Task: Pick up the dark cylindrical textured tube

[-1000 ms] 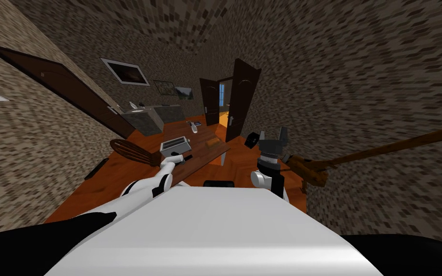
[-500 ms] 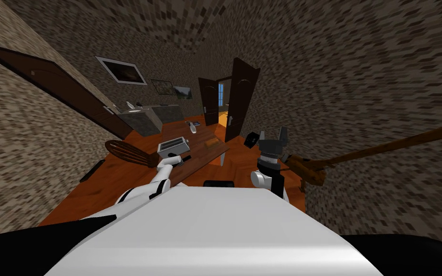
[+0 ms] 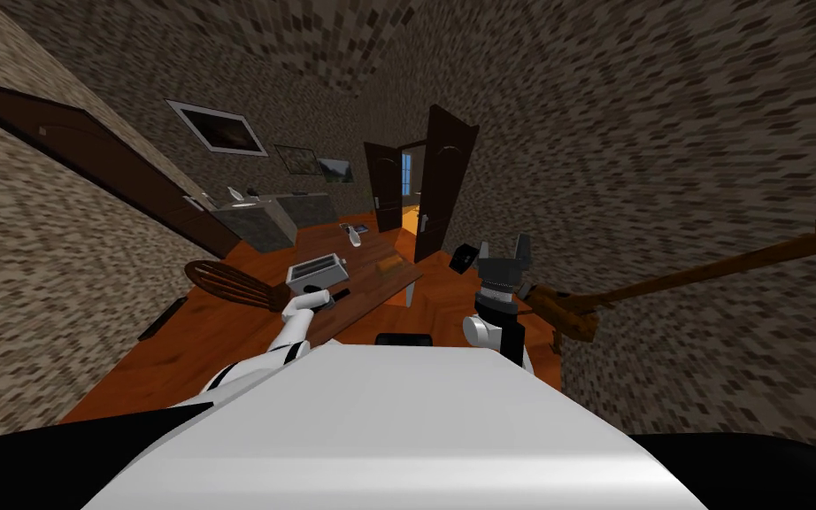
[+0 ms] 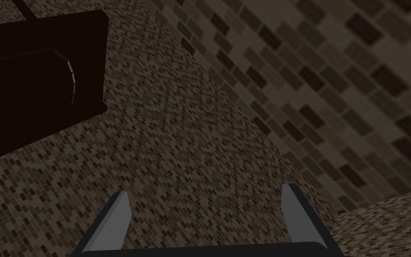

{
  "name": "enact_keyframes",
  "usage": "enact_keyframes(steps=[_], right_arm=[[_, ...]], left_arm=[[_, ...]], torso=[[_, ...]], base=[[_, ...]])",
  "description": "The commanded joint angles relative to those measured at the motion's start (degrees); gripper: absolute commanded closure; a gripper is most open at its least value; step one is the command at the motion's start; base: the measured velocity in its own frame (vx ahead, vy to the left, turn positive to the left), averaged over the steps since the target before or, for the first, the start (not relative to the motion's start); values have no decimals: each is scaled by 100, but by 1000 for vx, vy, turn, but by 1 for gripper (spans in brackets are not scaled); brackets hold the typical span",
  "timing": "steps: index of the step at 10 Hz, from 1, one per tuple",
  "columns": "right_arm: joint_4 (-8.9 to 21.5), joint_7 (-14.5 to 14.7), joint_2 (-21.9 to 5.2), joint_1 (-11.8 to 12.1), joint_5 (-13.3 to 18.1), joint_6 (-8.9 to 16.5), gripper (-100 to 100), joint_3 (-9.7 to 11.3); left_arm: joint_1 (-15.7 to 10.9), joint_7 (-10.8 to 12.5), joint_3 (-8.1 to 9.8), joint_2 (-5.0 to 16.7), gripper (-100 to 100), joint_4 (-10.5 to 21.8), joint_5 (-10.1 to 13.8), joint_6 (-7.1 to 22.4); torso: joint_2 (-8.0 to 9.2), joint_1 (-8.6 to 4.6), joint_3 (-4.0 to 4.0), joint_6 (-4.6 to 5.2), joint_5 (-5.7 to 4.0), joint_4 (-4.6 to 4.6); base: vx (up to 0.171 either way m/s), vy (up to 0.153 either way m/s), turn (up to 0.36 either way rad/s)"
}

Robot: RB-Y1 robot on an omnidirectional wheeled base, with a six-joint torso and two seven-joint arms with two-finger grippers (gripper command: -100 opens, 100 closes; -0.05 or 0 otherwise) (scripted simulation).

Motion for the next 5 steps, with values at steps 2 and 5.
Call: enact_keyframes(steps=[2,5], right_arm=[[0,0,0,0,0,0,0,0],[0,0,0,0,0,0,0,0]], left_arm=[[213,-35,84,-43,100,-442,-1,177],[207,-29,81,-46,0,-439,-7,183]], torso=[[1,-1,0,-3,1,-2],[5,-4,3,1,-2,1]], base=[[13,-8,-27],[2,-1,0]])
